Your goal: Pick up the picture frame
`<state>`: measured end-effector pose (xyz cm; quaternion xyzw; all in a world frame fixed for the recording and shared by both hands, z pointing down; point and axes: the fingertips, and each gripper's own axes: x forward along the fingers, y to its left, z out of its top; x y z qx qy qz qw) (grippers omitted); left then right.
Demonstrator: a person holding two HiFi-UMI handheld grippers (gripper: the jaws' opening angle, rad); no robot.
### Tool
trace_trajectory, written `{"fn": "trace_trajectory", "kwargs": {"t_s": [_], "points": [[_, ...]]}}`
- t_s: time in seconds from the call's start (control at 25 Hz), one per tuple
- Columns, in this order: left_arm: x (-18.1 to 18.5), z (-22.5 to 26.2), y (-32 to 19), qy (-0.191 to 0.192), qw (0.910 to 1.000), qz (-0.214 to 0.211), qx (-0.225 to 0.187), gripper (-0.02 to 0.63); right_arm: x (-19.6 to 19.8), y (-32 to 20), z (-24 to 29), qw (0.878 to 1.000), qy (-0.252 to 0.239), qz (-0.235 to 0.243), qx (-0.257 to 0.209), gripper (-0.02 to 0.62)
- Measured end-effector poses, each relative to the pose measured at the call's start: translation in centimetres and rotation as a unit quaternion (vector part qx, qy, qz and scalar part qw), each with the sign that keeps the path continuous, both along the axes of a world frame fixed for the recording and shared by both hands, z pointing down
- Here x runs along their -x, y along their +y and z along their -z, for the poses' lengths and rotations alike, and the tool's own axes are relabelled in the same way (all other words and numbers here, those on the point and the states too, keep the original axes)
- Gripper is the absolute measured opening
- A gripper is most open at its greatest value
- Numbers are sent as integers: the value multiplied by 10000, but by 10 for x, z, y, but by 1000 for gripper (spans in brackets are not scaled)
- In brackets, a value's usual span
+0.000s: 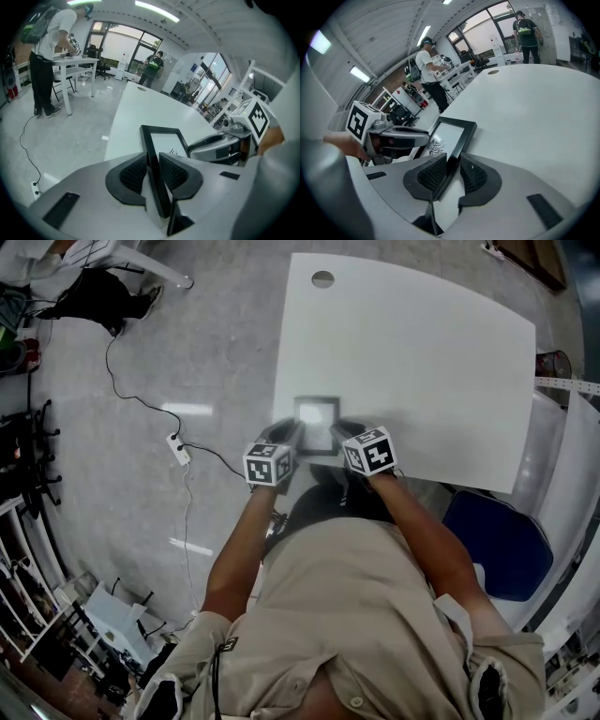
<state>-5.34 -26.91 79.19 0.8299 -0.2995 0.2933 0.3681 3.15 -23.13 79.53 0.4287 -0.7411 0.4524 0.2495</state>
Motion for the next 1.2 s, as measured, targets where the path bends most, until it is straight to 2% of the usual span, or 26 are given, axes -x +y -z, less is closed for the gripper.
{"fn": "trace_trajectory", "kwargs": {"t_s": [0.32,0.6,0.8,1.0,1.2], "points": [[7,42,-4,227,9983,225,-495,84,2,-11,42,9955,370,59,-874,81],[12,102,-10,533,9913,330,-1158,84,6,-23,107,9799,738,182,-1843,81],[19,166,-15,764,9800,380,-1800,84,13,-28,167,9648,880,127,-2475,81],[22,231,-13,985,9635,367,-2462,84,14,-27,230,9463,930,-19,-3096,80],[27,278,-7,1190,9489,405,-2895,84,17,-24,287,9263,992,-57,-3634,77]]}}
